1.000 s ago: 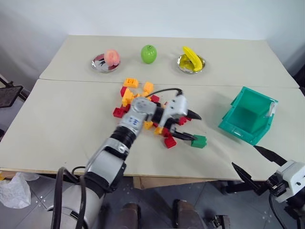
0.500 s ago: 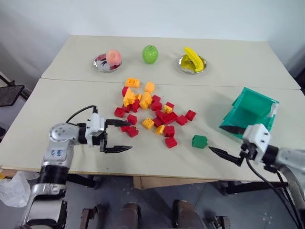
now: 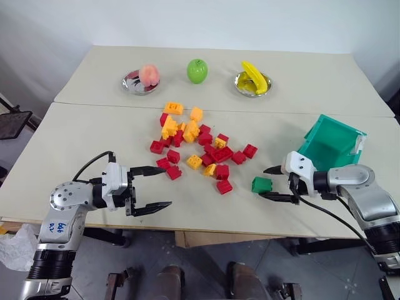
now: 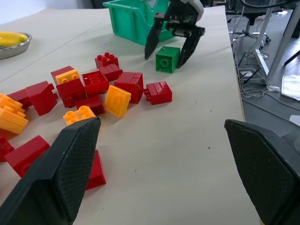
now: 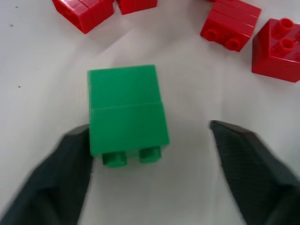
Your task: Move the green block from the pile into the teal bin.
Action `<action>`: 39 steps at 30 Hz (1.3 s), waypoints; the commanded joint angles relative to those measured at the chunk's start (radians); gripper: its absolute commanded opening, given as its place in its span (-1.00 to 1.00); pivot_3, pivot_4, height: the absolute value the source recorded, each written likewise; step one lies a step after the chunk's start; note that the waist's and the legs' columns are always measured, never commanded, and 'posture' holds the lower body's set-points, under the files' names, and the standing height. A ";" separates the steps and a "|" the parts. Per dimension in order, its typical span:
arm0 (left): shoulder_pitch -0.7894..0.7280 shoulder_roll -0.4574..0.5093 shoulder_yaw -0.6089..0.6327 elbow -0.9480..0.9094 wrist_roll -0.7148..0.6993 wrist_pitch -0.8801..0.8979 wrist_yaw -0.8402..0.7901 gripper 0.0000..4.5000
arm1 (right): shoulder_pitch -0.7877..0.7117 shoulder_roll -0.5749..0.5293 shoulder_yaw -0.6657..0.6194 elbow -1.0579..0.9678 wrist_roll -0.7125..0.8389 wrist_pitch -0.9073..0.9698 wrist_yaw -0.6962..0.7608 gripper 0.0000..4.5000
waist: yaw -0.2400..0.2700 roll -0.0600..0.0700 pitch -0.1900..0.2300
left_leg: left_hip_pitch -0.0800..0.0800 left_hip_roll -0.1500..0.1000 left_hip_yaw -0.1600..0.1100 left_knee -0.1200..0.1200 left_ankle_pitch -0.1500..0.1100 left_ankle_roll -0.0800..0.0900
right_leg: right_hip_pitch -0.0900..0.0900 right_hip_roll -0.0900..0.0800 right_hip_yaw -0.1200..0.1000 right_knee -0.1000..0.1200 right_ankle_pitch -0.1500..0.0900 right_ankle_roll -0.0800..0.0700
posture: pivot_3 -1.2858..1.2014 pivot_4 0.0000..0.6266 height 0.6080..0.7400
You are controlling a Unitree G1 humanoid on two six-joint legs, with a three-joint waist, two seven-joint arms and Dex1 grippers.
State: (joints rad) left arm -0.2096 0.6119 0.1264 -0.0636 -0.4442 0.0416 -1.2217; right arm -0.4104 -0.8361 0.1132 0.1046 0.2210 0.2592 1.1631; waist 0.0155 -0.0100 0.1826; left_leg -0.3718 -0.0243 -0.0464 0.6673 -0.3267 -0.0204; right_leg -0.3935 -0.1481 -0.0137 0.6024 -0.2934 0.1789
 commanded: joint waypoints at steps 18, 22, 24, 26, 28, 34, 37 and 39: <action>-0.152 -0.174 -0.078 -0.064 -0.095 0.110 0.136 1.00 | 0.323 0.120 -0.700 -0.329 0.296 0.053 -0.451 -0.34 | 0.006 0.000 0.000 | 0.000 0.000 0.000 0.000 0.000 -0.001 | 0.001 0.000 0.000 0.000 0.000 0.000 | 0.03 -0.52 1.00; -0.199 -0.182 -0.104 -0.012 -0.073 0.078 0.107 1.00 | 0.296 0.077 -0.670 -0.255 0.214 0.070 -0.515 -0.34 | 0.002 0.001 0.000 | 0.001 0.000 0.002 0.000 0.000 0.000 | 0.001 0.000 0.001 0.000 0.000 0.000 | 0.03 -0.52 1.00; -0.206 -0.176 -0.109 -0.003 -0.081 0.083 0.094 1.00 | 0.280 0.071 -0.658 -0.241 0.210 0.077 -0.518 -0.34 | 0.000 0.001 -0.001 | 0.001 0.000 0.002 0.000 0.000 0.000 | 0.001 0.000 0.001 0.000 0.000 0.000 | 0.03 -0.52 1.00; -0.214 -0.168 -0.106 0.014 -0.072 0.076 0.093 1.00 | 0.257 0.069 -0.651 -0.221 0.210 0.087 -0.524 -0.34 | -0.005 0.001 -0.001 | 0.001 0.000 0.002 -0.001 0.000 0.000 | 0.000 0.000 0.001 0.000 0.000 0.000 | 0.03 -0.52 1.00; -0.209 -0.147 -0.089 0.047 -0.040 0.050 0.105 1.00 | 0.237 0.060 -0.646 -0.181 0.184 0.065 -0.531 -0.01 | -0.007 0.001 -0.001 | 0.001 0.000 0.002 -0.001 0.000 0.000 | 0.000 0.000 0.001 0.000 0.000 0.000 | 0.03 -0.52 1.00; -0.168 -0.084 -0.035 0.104 0.019 0.006 0.161 1.00 | 0.217 0.062 -0.618 -0.188 0.237 -0.020 -0.393 0.88 | -0.016 0.002 -0.001 | 0.001 0.000 0.002 -0.001 0.000 0.000 | 0.000 0.000 0.001 -0.001 0.000 0.000 | 0.03 -0.52 1.00; -0.129 -0.054 0.003 0.099 0.032 0.001 0.201 1.00 | 0.225 0.078 -0.583 -0.229 0.281 -0.026 -0.326 0.98 | -0.018 0.002 -0.001 | 0.001 0.000 0.002 -0.001 0.000 0.000 | 0.000 0.000 0.001 -0.001 0.000 0.000 | 0.03 -0.52 1.00; -0.085 -0.029 0.036 0.079 0.057 0.008 0.255 1.00 | 0.243 0.094 -0.534 -0.281 0.318 -0.029 -0.256 0.98 | -0.020 0.002 -0.001 | 0.001 0.001 0.002 -0.001 0.000 0.000 | 0.000 0.000 0.001 0.000 0.000 0.000 | 0.03 -0.52 1.00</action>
State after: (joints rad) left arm -0.3164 0.5631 0.1173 0.0492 -0.4082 0.0554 -1.0074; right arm -0.1772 -0.7496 -0.4434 -0.1104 0.4952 0.2555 0.8519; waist -0.0047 -0.0082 0.1816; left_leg -0.3708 -0.0233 -0.0450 0.6657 -0.3269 -0.0207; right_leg -0.3933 -0.1475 -0.0127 0.6020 -0.2934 0.1789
